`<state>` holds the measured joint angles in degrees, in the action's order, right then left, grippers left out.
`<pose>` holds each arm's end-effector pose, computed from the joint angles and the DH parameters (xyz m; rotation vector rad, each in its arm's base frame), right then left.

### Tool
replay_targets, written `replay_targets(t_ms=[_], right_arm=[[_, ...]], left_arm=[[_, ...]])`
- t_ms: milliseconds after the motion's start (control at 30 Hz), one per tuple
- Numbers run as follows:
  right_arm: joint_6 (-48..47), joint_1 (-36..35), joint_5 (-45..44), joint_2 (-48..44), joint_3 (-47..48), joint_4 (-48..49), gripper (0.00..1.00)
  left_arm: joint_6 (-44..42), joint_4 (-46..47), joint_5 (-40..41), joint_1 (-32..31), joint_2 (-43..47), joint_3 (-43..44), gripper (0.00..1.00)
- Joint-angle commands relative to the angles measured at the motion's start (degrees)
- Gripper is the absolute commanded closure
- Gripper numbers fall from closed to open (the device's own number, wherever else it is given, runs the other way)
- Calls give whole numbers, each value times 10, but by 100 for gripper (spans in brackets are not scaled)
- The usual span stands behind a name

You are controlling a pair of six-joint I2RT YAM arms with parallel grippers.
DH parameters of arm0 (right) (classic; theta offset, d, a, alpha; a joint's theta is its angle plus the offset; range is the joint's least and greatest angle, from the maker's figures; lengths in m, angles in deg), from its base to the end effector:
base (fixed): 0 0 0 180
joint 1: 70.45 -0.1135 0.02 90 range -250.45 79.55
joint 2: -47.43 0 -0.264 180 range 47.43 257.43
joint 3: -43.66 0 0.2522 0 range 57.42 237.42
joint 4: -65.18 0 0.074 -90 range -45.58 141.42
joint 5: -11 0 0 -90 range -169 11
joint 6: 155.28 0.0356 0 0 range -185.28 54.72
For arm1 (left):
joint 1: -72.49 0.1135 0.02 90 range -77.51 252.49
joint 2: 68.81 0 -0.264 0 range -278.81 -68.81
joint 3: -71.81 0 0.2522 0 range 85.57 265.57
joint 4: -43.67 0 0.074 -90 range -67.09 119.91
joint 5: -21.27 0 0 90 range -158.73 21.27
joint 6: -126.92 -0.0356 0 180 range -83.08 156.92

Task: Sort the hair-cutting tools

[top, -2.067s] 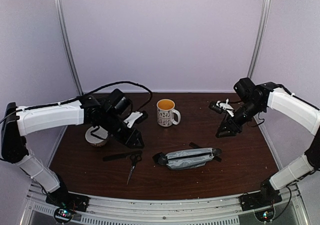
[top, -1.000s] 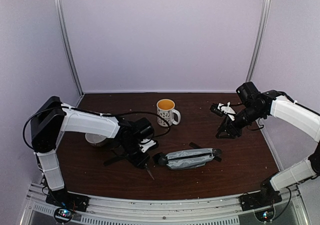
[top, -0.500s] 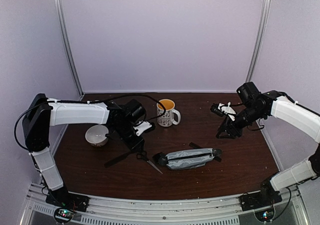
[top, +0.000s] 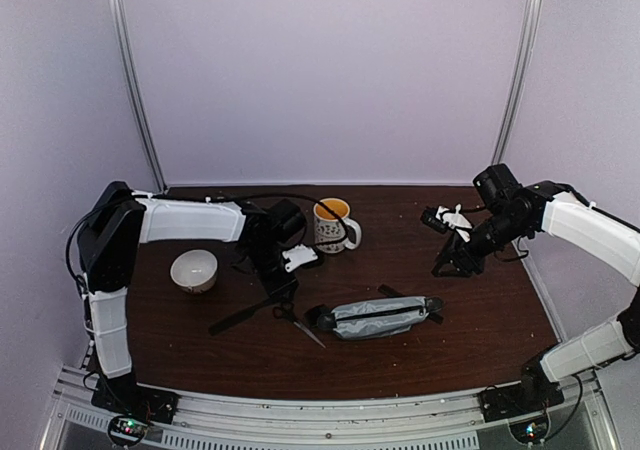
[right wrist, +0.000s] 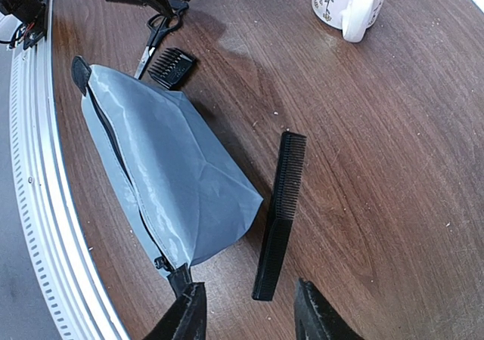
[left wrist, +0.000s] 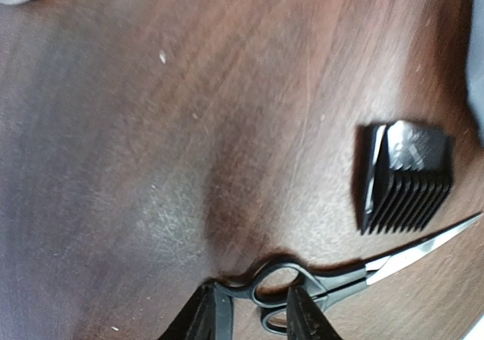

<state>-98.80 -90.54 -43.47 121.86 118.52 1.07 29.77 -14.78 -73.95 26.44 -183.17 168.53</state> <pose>0.2249 0.1043 0.2774 -1.3073 2.1681 0.7343 0.2722 -0.2870 0.1713 1.3278 2.6152 -0.2452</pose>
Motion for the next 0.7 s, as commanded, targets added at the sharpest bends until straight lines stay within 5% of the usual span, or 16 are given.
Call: replay_targets(t_ms=[0,667], right_arm=[[-11,3,-7,-14,-6,3,60],[-16,3,-5,-4,-5,-1,60]], left_arm=[[-39,-11,10,4,-16,7,64],[-70,25,65,-28,-28,-27,71]])
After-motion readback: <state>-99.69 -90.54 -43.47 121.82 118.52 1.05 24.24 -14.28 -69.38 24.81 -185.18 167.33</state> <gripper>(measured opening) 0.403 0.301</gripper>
